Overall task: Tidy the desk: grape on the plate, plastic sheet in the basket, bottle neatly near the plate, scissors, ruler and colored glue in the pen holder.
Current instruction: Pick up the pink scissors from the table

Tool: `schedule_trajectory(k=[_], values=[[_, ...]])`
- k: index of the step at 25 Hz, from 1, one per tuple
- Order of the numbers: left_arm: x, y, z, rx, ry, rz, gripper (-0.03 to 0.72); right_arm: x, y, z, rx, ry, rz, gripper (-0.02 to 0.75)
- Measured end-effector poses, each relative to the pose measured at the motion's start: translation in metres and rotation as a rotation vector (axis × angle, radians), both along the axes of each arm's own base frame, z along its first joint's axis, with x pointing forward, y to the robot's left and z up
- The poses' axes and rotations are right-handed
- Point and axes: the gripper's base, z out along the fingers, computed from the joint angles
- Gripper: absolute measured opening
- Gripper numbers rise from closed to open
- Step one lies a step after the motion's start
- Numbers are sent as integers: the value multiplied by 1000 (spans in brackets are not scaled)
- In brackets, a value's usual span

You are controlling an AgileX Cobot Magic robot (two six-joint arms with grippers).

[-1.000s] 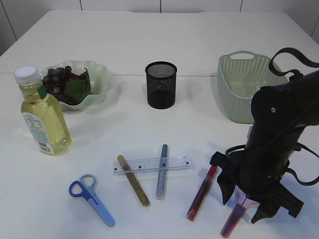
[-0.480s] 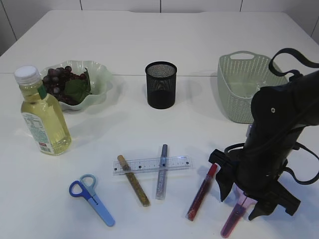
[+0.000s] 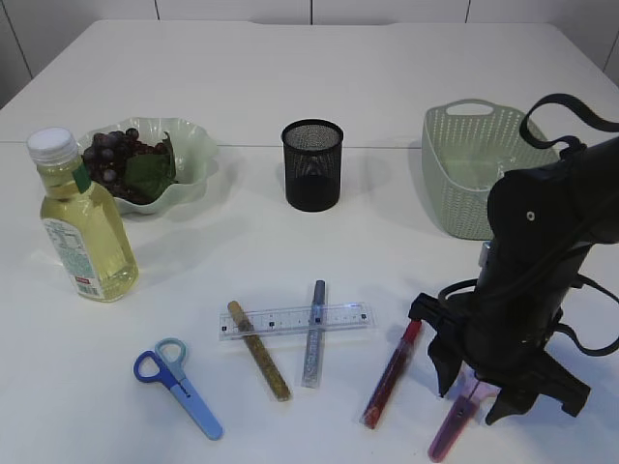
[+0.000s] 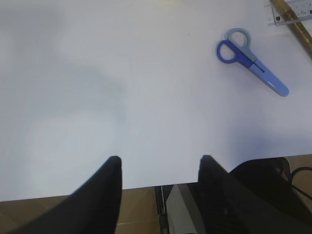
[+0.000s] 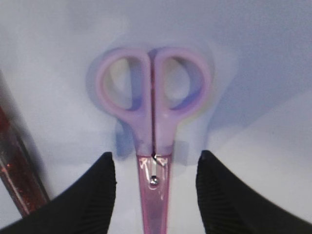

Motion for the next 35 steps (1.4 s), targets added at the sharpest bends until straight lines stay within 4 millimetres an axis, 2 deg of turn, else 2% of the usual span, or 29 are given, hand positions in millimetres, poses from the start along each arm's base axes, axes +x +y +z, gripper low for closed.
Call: schedule_trajectory(k=[5, 35], values=[[0, 0, 0, 0, -2, 0, 372, -1, 0, 0, -2, 6, 0, 374], [0, 0, 0, -1, -4, 0, 372, 0, 1, -11, -9, 29, -4, 365]])
